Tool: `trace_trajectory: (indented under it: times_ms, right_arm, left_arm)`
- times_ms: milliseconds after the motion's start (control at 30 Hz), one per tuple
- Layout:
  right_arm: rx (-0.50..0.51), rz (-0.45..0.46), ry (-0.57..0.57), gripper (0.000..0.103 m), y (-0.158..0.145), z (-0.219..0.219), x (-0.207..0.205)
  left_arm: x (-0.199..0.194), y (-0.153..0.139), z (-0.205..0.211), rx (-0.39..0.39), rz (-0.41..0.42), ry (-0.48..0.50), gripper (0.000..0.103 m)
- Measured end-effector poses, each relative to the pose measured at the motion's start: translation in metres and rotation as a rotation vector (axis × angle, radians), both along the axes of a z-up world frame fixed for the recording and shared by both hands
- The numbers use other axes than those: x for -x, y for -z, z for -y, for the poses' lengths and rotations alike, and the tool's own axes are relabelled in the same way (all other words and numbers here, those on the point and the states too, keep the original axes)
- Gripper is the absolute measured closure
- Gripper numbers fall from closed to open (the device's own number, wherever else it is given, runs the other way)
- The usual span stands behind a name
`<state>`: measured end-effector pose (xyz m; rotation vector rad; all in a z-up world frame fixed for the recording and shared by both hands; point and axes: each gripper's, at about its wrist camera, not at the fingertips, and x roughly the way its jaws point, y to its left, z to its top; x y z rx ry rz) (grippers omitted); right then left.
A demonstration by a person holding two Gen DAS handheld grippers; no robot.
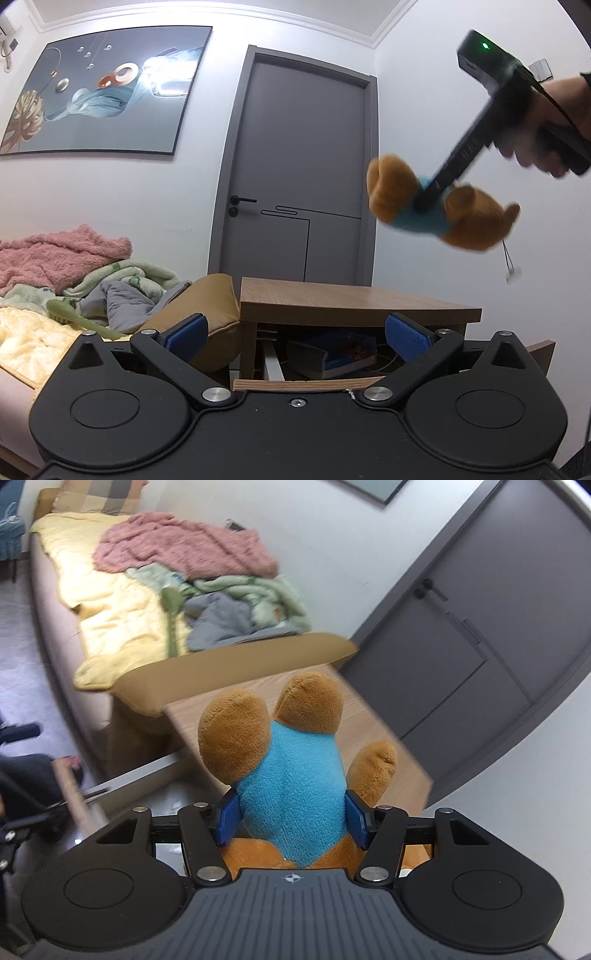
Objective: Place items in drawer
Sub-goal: 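Lift the teddy bear off the nightstand with the right gripper, then lower the teddy bear into the open drawer and open the right gripper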
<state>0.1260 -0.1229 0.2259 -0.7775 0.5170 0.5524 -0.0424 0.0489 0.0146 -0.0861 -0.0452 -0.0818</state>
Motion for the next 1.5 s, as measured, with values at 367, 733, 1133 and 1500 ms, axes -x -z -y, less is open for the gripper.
trace_trajectory:
  times_ms: [367,733,1133,1500]
  right_arm:
    - [0.069,-0.167,-0.054,0.041,0.072,-0.025,-0.002]
    - [0.073,-0.335,-0.058,0.041,0.137,-0.031,-0.039]
    - [0.043,-0.409,-0.066,0.039,0.167,-0.031,-0.064]
    - [0.025,-0.398,-0.053,0.026,0.158,-0.029,-0.065]
  left_arm:
    - [0.007,-0.001,0.001,-0.012,-0.002,0.025,0.001]
    - [0.009,-0.001,0.001,-0.013,-0.013,0.056,0.001]
    - [0.001,0.001,0.01,-0.028,-0.049,0.08,0.001]
    - [-0.002,0.004,0.015,-0.04,-0.059,0.088,0.001]
